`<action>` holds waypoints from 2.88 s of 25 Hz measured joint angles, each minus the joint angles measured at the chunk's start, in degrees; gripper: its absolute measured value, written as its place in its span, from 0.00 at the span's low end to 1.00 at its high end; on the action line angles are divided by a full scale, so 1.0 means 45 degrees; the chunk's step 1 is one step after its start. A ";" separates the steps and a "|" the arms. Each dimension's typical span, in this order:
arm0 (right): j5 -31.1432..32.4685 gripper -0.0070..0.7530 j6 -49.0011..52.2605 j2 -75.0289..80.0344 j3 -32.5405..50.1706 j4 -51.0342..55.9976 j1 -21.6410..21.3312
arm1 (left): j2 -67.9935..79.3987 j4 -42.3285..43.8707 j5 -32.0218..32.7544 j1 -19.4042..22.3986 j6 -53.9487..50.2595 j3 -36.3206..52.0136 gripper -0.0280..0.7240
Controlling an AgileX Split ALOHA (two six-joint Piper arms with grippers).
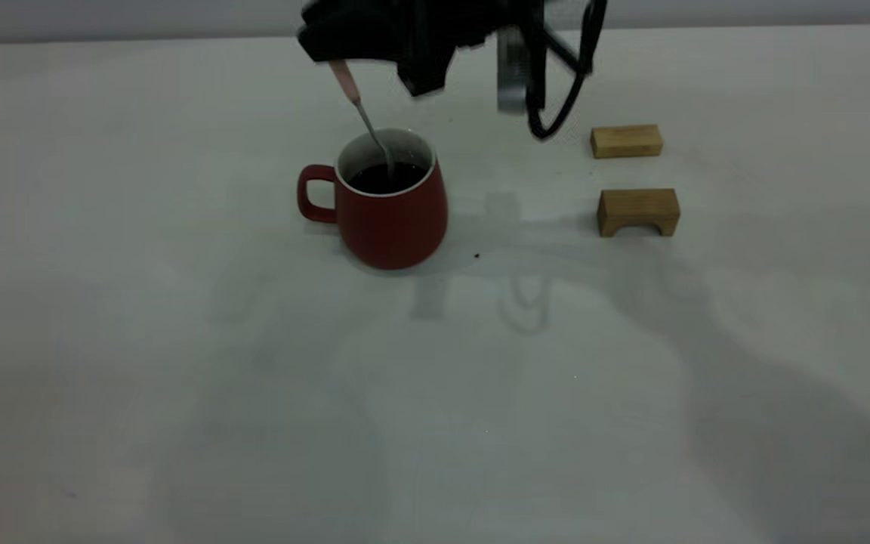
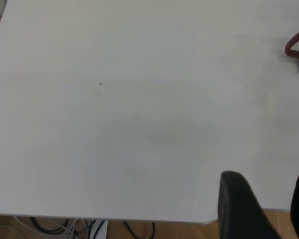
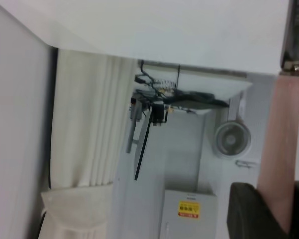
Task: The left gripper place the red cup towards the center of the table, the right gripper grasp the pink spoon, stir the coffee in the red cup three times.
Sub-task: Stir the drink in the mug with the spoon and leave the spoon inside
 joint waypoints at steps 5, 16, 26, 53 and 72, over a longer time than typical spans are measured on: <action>0.0268 0.21 -0.0699 0.0995 -0.0945 0.0092 0.0000 | 0.0000 0.0000 0.0000 0.0000 0.0000 0.0000 0.48; 0.0435 0.21 0.3239 0.1312 -0.1604 -0.2499 -0.0836 | 0.0000 0.0000 0.0000 0.0000 0.0000 0.0000 0.48; 0.0619 0.21 -0.1286 0.1349 -0.1614 -0.0866 -0.0065 | 0.0000 0.0000 0.0000 0.0000 0.0000 0.0000 0.48; 0.1289 0.21 0.2236 0.1364 -0.1663 -0.3360 -0.0680 | 0.0000 0.0000 0.0000 0.0000 0.0000 0.0000 0.48; 0.0854 0.21 -0.0772 0.1364 -0.1664 -0.2945 -0.0074 | 0.0000 0.0000 0.0000 0.0000 0.0000 0.0000 0.48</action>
